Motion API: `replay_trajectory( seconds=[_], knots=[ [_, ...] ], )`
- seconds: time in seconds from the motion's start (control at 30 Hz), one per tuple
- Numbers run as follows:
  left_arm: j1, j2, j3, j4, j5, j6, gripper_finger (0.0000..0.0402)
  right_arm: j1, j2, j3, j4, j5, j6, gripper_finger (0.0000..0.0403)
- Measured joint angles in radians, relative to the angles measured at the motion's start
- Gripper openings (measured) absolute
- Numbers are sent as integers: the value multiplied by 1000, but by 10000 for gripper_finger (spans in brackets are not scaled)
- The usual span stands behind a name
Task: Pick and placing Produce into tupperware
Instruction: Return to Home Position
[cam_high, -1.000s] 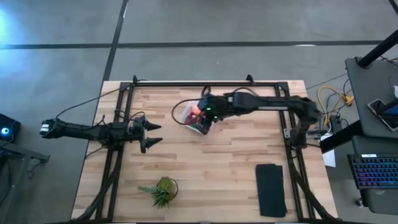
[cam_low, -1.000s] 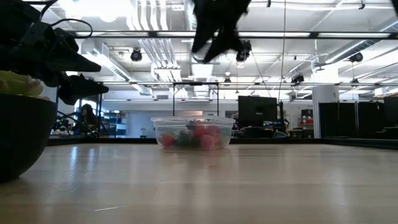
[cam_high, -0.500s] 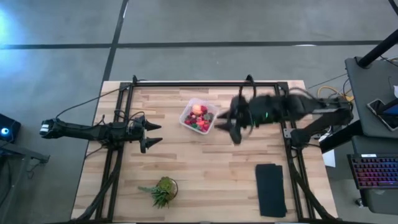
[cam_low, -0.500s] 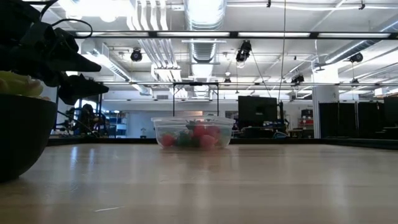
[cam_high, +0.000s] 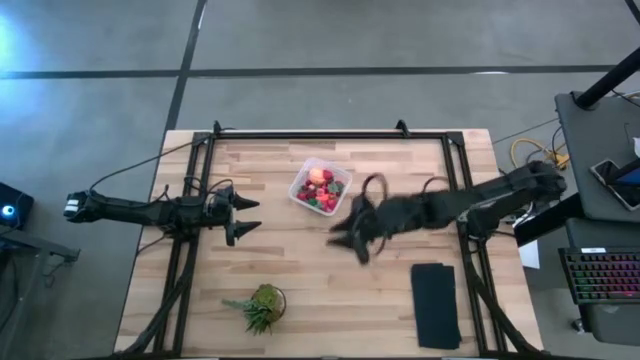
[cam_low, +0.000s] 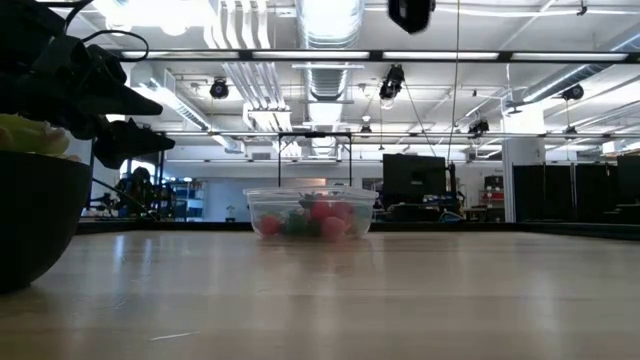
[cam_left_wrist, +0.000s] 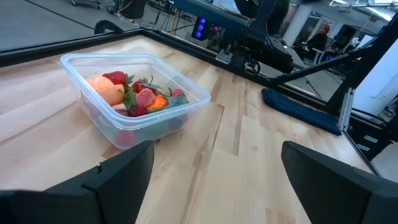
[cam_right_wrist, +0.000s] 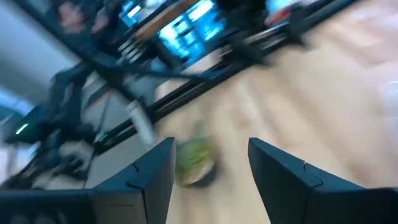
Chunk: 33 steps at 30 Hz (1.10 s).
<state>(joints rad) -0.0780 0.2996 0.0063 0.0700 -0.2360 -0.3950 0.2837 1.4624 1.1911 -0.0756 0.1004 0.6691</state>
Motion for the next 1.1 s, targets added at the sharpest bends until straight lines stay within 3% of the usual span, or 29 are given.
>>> replay_trajectory(
  seconds=[0.2, 0.37, 0.47, 0.73, 0.97, 1.1],
  knots=[
    [0, -1, 0, 0, 0, 0, 338, -71, -283, -183, -19, 12, -33, 194],
    [0, -1, 0, 0, 0, 0, 338, -81, -577, -367, -60, 213, -13, 194],
    [0, -1, 0, 0, 0, 0, 338, -53, -705, -498, -5, 211, 14, 194],
    [0, -1, 0, 0, 0, 0, 338, -48, -861, -772, 164, 232, 80, 194],
    [0, -1, 0, 0, 0, 0, 338, -97, -1014, -893, 94, 314, 111, 194],
    [0, -1, 0, 0, 0, 0, 338, -149, -1131, -932, 94, 227, 94, 194]
  ],
)
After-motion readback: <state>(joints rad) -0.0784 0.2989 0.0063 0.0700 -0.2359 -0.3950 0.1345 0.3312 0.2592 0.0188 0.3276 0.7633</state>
